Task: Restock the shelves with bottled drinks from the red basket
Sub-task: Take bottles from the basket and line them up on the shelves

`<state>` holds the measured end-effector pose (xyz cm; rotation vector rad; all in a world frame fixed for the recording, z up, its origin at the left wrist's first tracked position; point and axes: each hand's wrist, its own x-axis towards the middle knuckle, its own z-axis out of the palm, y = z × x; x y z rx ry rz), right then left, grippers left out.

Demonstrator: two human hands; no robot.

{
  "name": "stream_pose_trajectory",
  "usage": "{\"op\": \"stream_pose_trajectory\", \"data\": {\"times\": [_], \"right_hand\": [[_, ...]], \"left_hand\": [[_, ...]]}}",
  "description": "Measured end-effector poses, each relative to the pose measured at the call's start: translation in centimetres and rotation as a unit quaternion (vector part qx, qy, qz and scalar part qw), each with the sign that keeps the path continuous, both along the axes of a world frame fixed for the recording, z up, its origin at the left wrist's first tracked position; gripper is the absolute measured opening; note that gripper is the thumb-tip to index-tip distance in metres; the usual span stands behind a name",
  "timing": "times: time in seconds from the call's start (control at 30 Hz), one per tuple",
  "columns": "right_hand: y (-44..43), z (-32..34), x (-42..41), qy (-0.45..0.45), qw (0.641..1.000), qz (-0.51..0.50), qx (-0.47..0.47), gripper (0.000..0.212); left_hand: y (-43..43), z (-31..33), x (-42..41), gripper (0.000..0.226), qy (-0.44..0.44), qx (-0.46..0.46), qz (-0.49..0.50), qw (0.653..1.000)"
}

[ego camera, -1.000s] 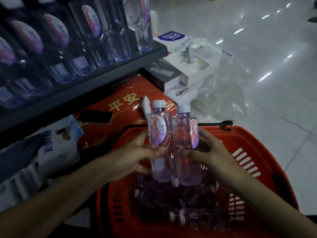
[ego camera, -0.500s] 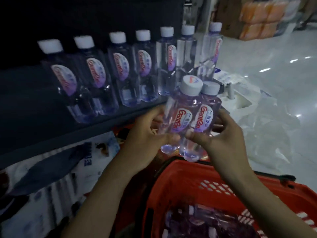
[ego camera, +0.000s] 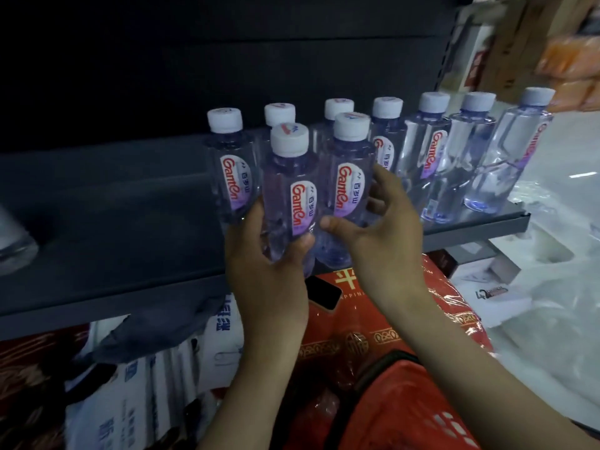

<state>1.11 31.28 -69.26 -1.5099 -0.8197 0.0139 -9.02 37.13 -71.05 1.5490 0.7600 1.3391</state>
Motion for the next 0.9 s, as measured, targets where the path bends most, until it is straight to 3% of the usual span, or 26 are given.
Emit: {"op": "stream_pose_trajectory", "data": {"times": [0.47,0.63,0.77,0.9], "right_hand": [[3.0,-0.9,2.0,-0.048,0.997,0.004,-0.060,0.083],[1.8,-2.0,1.7,-0.093,0.987,-0.005,-0.132,0.088],[1.5,-3.3,1.3,-0.092,0.988,-0.031,-0.116,0.067],[2.2,-3.4,1.6,-0.090,0.987,-0.047,-0.122,0.057]], "left_hand": [[2.8,-0.2,1.2,0.057,0.063,0.040,0.026,0.997],[2.5,-0.6,0.4,0.075,0.197,0.098,0.064,0.973],[2.3,-1.1,0.2,0.092,0.216,0.093,0.052,0.971],[2.9,-1.3,0.6,0.089,0.191,0.083,0.053,0.977]]}}
